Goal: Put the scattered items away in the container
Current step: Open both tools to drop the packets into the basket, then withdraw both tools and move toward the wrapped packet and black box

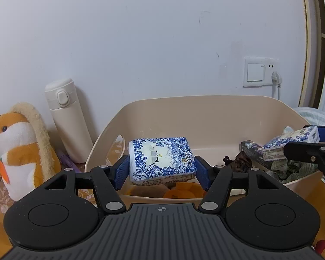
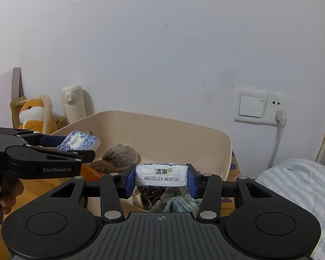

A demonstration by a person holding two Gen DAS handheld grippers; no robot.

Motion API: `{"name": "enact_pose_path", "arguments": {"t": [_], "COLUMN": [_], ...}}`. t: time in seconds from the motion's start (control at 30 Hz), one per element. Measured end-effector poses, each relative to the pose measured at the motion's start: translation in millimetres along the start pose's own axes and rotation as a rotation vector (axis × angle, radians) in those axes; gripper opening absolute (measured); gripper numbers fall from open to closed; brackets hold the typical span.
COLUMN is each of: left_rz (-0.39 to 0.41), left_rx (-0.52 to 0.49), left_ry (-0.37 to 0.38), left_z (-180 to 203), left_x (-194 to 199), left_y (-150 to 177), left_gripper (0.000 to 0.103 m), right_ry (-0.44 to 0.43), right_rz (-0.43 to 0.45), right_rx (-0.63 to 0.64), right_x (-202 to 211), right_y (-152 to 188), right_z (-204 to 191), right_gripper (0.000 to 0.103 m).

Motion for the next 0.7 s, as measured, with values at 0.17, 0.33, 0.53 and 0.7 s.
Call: {"name": "enact_pose_path", "arguments": {"t": [0.17, 0.33, 0.53, 0.7], "left_rz": [-0.011, 0.001, 0.016, 0.043], "left_rx": [0.008, 0.015, 0.026, 0.031], "left_ry": [0.036, 0.036, 0.036, 0.055], "left_z": [1, 0, -4, -7], "left_x": [3, 10, 23, 44], "left_y": [1, 1, 4, 7], "left_gripper": [0.067, 0.080, 0.083, 0.084], "right_ry": [0.000, 0.001, 0.013, 0.017], "right_rz": [-0.011, 0.014, 0.059, 0.090], "right_rx": [0.012, 0.022, 0.010, -0.030], "right_x": [-2, 6, 22, 43], "right_y": [1, -1, -3, 3], "right_z": [-6, -13, -10, 0], "right_gripper": [0.056, 0.063, 0.068, 0.069]}}
Point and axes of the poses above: each gripper's, at about its wrist camera, not at the fingertips, and x roughly against the way its jaws point, z to its right, y to its underside, the point moved 4 cm from there along -x, roughly the way its jaws point, and after that the axes turned 6 degrees about -y, right-handed, at the moved point
